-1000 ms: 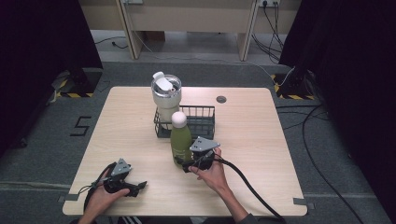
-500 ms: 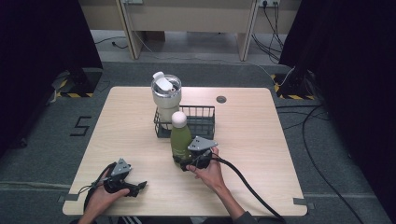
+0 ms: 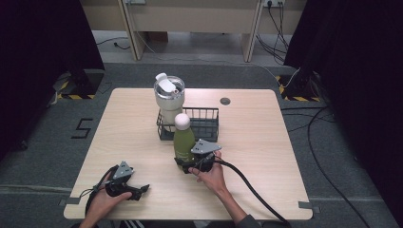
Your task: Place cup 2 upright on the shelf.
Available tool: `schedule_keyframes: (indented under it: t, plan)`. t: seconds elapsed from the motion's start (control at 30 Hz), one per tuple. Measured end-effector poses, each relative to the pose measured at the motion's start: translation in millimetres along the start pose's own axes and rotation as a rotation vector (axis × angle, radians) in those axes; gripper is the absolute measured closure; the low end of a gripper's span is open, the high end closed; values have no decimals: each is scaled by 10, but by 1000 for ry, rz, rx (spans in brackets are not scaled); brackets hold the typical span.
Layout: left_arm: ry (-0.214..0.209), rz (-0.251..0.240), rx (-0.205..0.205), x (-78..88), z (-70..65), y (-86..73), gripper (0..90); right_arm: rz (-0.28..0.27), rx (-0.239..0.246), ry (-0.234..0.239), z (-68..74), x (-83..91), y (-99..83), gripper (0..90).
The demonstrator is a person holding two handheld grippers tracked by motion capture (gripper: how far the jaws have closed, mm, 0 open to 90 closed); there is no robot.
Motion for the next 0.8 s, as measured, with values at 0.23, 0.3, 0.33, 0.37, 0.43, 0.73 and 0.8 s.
schedule_keyframes:
  t: [0.23, 0.3, 0.33, 0.37, 0.43, 0.73, 0.8]
  plan:
    - [0, 0, 0, 0, 0, 0, 22, -11, 1, -11, 6, 1, 0, 206]
    - [0, 0, 0, 0, 1, 0, 22, -16, 7, -14, 15, 4, -2, 206]
    - [0, 0, 0, 0, 0, 0, 22, -19, 8, -15, 15, 4, -4, 207]
    - [0, 0, 0, 0, 0, 0, 22, -19, 8, -15, 15, 4, -4, 207]
    - [-1, 0, 0, 0, 0, 1, 22, -22, 8, -25, 14, 4, -6, 207]
    - [-1, 1, 0, 0, 0, 0, 22, -43, 2, -39, -16, 101, 87, 208]
    - [-1, 0, 0, 0, 0, 0, 22, -42, 3, -42, -23, 111, 92, 208]
Point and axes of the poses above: each handheld gripper's, and its own axes: x roughly backward along the jaws, y roughly out of its top, z roughly to its left, the point moved 4 cm from there along -x, roughly forward along the jaws, and after that the axes turned 3 degrees about -y, right-handed, at the moved point
